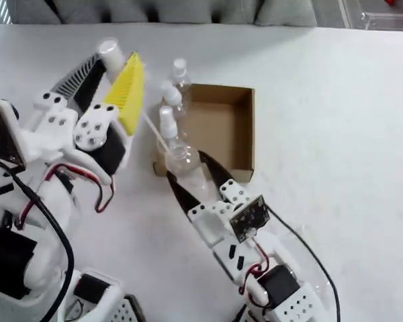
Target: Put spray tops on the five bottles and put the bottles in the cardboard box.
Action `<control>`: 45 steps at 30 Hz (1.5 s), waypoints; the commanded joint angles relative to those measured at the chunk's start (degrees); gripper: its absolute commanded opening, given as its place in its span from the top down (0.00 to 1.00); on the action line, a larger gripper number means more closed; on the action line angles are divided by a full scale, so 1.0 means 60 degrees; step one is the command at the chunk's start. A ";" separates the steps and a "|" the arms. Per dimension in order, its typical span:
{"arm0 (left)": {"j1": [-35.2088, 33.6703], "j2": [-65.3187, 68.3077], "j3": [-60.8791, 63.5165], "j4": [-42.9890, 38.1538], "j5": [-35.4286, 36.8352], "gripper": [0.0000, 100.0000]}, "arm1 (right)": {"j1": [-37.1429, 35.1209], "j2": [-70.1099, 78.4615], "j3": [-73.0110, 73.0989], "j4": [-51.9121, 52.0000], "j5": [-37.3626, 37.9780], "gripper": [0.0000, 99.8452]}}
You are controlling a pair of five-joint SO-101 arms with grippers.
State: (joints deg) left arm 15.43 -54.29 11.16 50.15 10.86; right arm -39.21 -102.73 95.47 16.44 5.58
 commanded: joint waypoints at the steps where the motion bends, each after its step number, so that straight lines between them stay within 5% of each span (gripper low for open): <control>1: 0.0154 0.0095 -0.0205 -0.0059 0.0000 0.98 | -0.0051 -0.0081 0.0073 -0.0300 -0.0073 0.98; 12: 0.0154 0.0095 0.0996 -0.1582 0.0000 0.98 | -0.0051 -0.0081 0.0088 -0.0227 -0.0073 0.98; 25: 0.0168 0.0007 0.1993 -0.1670 0.0000 0.98 | -0.0051 -0.0081 0.0088 -0.0227 -0.0073 0.98; 35: 0.2132 -0.1077 0.4586 -0.1670 0.0000 0.97 | 0.0022 -0.0081 0.0132 -0.0227 -0.0073 0.98; 45: 0.2249 -0.2220 0.6139 -0.1670 -0.0059 0.97 | 0.0022 -0.0081 0.0220 -0.0242 -0.0073 0.98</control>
State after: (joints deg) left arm 26.86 -65.27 47.03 41.71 10.77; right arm -39.47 -102.81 95.47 16.35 5.49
